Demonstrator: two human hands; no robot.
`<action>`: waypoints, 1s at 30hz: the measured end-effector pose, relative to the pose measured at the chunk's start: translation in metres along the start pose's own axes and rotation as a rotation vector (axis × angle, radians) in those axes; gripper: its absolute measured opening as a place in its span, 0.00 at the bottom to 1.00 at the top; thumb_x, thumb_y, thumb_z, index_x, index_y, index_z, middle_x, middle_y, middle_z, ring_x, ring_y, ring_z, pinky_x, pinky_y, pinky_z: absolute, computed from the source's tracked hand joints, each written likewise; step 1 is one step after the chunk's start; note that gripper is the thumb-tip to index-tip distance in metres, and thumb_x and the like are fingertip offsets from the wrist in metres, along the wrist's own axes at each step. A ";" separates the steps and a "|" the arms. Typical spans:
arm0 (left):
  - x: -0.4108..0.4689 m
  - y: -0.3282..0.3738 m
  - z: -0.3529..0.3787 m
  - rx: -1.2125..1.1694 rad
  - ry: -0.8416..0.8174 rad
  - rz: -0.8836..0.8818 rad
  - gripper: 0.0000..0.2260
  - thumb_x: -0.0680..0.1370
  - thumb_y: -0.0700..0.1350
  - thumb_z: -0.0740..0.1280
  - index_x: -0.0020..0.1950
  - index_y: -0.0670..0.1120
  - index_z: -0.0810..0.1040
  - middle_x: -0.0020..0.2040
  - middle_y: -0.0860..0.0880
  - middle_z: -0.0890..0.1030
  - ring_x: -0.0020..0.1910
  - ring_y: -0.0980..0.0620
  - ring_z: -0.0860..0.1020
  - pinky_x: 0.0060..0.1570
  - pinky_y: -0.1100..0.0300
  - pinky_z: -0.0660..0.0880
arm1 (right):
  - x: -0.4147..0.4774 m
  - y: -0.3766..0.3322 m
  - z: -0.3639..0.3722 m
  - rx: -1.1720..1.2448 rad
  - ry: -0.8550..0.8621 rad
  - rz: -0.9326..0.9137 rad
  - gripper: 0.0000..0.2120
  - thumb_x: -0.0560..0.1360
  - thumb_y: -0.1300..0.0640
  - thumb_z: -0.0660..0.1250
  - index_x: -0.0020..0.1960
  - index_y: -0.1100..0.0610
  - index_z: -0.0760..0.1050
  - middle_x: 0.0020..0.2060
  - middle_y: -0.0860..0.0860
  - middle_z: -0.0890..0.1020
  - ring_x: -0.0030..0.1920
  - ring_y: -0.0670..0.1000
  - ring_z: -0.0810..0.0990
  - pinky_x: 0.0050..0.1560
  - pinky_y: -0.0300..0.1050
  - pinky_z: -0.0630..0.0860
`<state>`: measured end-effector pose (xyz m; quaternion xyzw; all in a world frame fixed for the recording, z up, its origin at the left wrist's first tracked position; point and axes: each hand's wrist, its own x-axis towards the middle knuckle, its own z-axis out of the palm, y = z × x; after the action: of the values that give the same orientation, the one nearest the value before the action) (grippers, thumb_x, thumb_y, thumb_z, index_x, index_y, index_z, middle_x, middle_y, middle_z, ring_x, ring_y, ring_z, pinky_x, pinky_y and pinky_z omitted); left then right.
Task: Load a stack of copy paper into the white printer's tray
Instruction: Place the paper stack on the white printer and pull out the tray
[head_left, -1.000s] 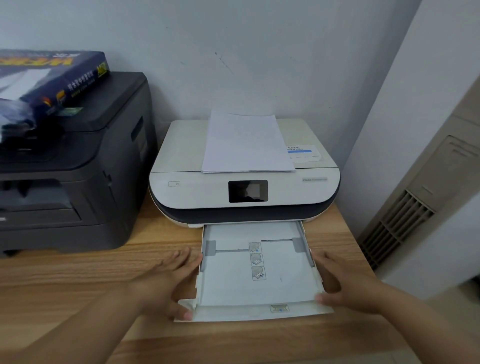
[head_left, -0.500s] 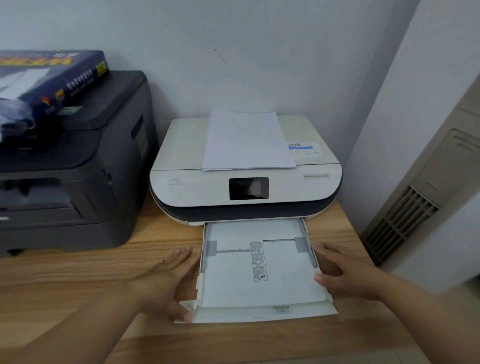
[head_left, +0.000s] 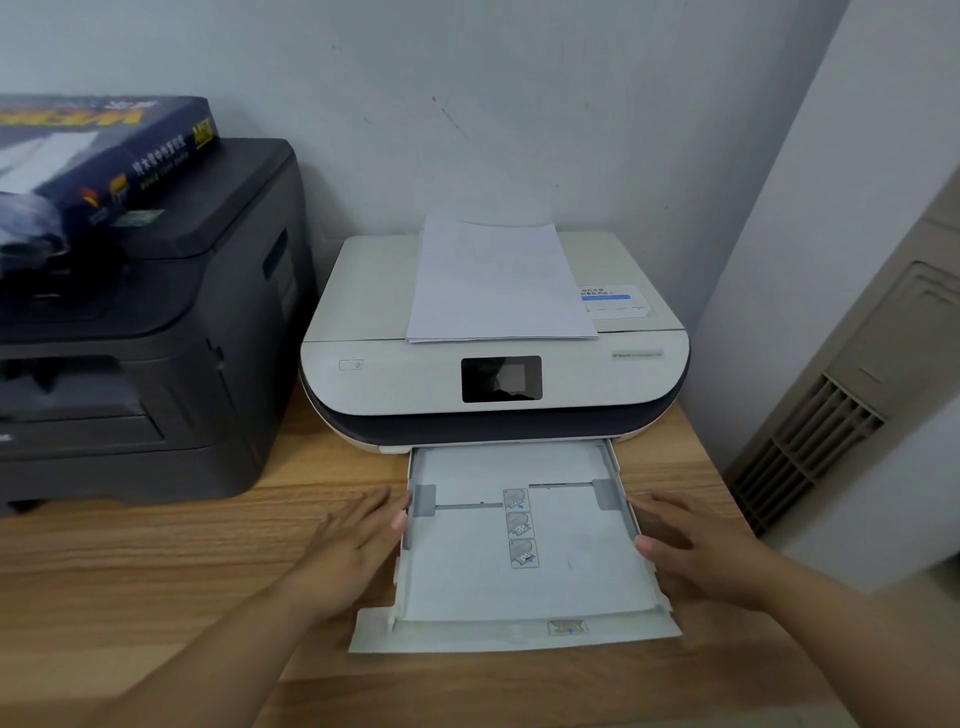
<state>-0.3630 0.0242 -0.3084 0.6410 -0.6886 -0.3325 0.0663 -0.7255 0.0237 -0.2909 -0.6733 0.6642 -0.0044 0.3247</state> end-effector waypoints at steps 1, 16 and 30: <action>0.000 0.001 -0.001 -0.031 0.013 -0.002 0.21 0.79 0.58 0.43 0.73 0.61 0.54 0.77 0.56 0.51 0.76 0.56 0.45 0.74 0.51 0.38 | 0.001 0.001 0.000 -0.004 -0.001 0.007 0.27 0.75 0.40 0.58 0.73 0.41 0.57 0.75 0.44 0.56 0.75 0.49 0.56 0.74 0.48 0.55; -0.015 0.005 -0.004 -0.238 0.014 0.030 0.18 0.80 0.56 0.38 0.56 0.68 0.65 0.67 0.65 0.51 0.70 0.64 0.43 0.70 0.61 0.36 | -0.004 0.003 0.000 0.145 0.039 0.006 0.17 0.79 0.47 0.56 0.66 0.47 0.71 0.71 0.45 0.64 0.68 0.45 0.63 0.68 0.42 0.59; -0.015 0.002 -0.006 -0.255 0.040 0.051 0.30 0.68 0.72 0.34 0.52 0.68 0.72 0.68 0.66 0.59 0.68 0.67 0.47 0.71 0.60 0.36 | -0.002 0.005 0.000 0.151 0.057 0.033 0.20 0.79 0.45 0.54 0.67 0.49 0.71 0.70 0.45 0.65 0.69 0.48 0.64 0.68 0.44 0.59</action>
<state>-0.3588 0.0357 -0.2975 0.6162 -0.6554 -0.4027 0.1691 -0.7305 0.0257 -0.2928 -0.6355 0.6820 -0.0681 0.3556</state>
